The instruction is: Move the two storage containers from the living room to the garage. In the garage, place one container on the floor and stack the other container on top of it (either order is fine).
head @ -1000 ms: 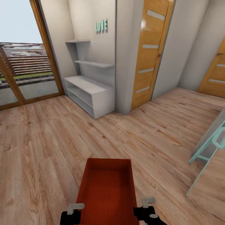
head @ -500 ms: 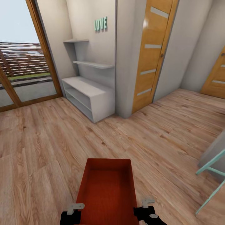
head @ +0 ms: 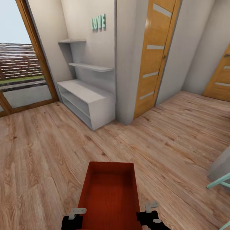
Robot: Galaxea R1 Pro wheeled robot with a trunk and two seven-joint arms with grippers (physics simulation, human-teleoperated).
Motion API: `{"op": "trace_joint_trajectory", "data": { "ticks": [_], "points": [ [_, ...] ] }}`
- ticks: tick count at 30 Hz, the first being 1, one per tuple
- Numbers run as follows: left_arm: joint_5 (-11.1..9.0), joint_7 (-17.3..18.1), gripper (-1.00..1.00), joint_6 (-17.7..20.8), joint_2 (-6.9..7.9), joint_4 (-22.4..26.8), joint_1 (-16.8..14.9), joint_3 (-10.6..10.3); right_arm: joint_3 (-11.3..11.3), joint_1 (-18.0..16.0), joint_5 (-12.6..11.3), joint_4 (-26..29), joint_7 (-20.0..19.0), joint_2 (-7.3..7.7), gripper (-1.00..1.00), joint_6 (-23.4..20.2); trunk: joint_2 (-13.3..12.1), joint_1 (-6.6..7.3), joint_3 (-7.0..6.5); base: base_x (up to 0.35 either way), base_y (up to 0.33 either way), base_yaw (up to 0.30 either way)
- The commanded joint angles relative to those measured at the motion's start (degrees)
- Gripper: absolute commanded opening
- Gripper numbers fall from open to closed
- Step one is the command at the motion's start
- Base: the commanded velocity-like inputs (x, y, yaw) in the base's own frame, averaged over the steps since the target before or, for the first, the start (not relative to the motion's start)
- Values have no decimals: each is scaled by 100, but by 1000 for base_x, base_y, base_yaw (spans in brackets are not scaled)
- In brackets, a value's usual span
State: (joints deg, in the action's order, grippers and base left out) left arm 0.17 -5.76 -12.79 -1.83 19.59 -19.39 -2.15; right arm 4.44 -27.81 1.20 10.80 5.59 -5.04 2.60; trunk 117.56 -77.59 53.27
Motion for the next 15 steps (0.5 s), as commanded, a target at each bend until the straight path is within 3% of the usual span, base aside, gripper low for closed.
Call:
{"op": "trace_joint_trajectory", "data": {
  "ticks": [1, 10, 15],
  "points": [
    [-8, -92, -100, -21, 6, 1, -3, 48, 22, -5, 26, -9, 65, 3, -100, 13, 2, -3, 4, 346, 74, -215],
    [-8, -92, -100, -21, 6, 1, -3, 48, 22, -5, 26, -10, 65, 3, -100, 13, 2, -3, 4, 321, 66, -254],
    [-8, -92, -100, -21, 7, 1, -3, 48, 22, -5, 23, -8, 65, 3, -100, 13, 2, -3, 4, 105, 13, -265]
  ]
}}
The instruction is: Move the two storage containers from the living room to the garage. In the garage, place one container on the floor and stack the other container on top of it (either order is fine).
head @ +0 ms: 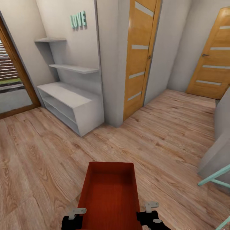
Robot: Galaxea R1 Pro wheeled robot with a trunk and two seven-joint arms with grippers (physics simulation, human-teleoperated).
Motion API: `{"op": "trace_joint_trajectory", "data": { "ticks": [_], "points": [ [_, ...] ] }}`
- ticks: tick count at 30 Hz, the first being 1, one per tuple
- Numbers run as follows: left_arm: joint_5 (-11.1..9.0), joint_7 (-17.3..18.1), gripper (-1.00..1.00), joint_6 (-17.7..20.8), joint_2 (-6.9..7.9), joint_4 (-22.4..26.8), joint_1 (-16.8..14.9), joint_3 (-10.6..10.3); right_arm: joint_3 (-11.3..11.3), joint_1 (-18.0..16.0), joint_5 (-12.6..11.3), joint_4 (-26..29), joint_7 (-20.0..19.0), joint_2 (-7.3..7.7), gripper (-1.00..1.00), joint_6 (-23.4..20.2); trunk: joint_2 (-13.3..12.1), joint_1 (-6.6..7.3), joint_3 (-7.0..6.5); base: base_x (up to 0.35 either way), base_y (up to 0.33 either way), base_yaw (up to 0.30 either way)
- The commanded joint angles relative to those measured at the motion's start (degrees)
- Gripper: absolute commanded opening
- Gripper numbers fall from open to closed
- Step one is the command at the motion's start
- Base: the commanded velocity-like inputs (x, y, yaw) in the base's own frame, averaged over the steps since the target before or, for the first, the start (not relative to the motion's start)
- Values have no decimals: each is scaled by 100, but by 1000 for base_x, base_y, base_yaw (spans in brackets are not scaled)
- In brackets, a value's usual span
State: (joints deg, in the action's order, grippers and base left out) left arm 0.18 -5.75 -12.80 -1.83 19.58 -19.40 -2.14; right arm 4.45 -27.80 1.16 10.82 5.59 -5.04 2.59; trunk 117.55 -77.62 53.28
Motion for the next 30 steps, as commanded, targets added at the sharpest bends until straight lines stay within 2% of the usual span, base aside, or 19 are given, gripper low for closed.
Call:
{"op": "trace_joint_trajectory", "data": {
  "ticks": [1, 20, 24, 30],
  "points": [
    [-9, -93, -100, -23, 6, 2, -2, 47, 21, -6, 26, -10, 65, 3, -100, 13, 2, 0, 4, 28, 3, -266],
    [-9, -93, -100, -25, 7, 2, -4, 47, 21, -6, 25, -10, 63, 3, -100, 13, 2, 0, 4, 8, 0, -266],
    [-9, -93, -100, -23, 7, 2, -4, 47, 21, -6, 27, -10, 62, 3, -100, 13, 2, 0, 4, 198, 0, -215],
    [-9, -93, -100, -21, 7, 2, -3, 47, 21, -6, 30, -9, 62, 3, -100, 13, 2, 0, 4, 316, 0, -55]
  ]
}}
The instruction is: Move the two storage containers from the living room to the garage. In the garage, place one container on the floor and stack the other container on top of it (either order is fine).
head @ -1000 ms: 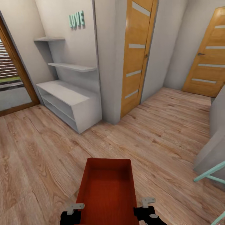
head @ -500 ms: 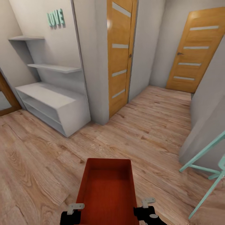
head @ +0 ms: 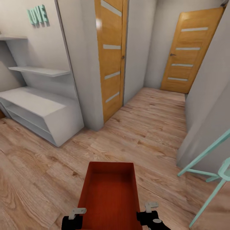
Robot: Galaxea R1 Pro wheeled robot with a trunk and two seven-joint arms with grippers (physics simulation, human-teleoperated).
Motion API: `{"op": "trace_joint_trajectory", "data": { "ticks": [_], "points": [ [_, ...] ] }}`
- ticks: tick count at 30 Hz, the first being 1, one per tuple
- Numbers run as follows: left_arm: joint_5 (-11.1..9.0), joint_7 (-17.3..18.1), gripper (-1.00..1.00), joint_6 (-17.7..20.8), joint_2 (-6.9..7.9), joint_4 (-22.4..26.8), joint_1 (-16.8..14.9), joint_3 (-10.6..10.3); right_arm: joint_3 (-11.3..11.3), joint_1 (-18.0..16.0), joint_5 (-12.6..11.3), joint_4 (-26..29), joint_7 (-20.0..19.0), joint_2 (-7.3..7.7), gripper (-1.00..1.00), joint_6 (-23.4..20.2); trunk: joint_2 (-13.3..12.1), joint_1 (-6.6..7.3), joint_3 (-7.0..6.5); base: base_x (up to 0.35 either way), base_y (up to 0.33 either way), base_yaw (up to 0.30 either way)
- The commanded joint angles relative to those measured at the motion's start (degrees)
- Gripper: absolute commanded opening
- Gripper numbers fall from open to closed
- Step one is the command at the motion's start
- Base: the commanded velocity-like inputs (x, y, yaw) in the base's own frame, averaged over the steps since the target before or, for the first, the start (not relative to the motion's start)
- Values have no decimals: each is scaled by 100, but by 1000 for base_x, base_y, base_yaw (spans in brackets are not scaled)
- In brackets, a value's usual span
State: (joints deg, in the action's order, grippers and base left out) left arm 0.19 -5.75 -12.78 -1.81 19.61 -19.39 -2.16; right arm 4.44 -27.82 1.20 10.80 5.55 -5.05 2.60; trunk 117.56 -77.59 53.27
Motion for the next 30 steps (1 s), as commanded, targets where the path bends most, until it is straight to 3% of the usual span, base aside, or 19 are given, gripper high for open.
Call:
{"op": "trace_joint_trajectory", "data": {
  "ticks": [1, 11, 23, 30],
  "points": [
    [-10, -93, -100, -23, 6, -1, -4, 49, 22, -5, 26, -7, 65, 4, -100, 12, 2, -3, 4, 340, 0, -12],
    [-10, -93, -100, -22, 6, -1, -5, 49, 22, -5, 22, -7, 62, 4, -100, 12, 2, -3, 4, 344, 0, -18],
    [-10, -93, -100, -22, 6, -1, -4, 49, 22, -5, 22, -8, 60, 4, -100, 12, 2, -3, 4, 346, 0, -203],
    [-10, -93, -100, -22, 6, -1, -4, 49, 22, -5, 25, -8, 62, 4, -100, 12, 2, -3, 4, 346, 0, -43]
  ]
}}
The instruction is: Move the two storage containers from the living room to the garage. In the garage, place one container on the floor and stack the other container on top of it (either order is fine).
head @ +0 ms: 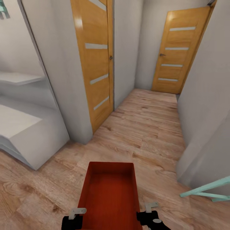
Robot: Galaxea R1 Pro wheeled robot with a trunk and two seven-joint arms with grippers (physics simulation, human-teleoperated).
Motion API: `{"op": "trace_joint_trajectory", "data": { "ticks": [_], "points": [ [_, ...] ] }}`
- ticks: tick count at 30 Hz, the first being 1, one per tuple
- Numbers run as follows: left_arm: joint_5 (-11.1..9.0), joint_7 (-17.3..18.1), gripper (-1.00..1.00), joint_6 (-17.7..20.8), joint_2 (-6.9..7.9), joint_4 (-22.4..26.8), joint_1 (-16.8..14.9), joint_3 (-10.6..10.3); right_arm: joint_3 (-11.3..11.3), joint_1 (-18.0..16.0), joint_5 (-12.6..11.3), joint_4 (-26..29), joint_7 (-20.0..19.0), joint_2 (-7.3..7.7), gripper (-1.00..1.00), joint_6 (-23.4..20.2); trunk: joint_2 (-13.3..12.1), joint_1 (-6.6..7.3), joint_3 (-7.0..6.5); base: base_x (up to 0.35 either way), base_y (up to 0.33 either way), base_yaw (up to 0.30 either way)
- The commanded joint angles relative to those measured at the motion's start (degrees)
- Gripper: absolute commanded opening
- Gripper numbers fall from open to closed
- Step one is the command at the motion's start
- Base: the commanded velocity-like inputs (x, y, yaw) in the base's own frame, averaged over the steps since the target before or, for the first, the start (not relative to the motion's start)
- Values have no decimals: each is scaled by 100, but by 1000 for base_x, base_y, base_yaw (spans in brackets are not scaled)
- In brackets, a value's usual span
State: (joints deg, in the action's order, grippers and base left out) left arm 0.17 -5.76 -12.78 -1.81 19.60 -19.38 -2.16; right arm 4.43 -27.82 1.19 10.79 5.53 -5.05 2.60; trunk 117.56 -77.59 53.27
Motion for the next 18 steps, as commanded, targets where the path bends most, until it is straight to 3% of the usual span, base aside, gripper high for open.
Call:
{"op": "trace_joint_trajectory", "data": {
  "ticks": [1, 9, 18],
  "points": [
    [-9, -92, -100, -23, 5, 0, -4, 49, 23, -4, 24, -7, 63, 4, -100, 12, 2, -3, 4, 346, 0, -9],
    [-9, -92, -100, -23, 5, 0, -4, 49, 23, -4, 25, -8, 62, 4, -100, 12, 2, -3, 4, 327, 0, -2],
    [-9, -92, -100, -29, 5, 0, -4, 49, 23, -4, 23, -7, 62, 4, -100, 12, 2, -3, 4, 61, 0, 0]
  ]
}}
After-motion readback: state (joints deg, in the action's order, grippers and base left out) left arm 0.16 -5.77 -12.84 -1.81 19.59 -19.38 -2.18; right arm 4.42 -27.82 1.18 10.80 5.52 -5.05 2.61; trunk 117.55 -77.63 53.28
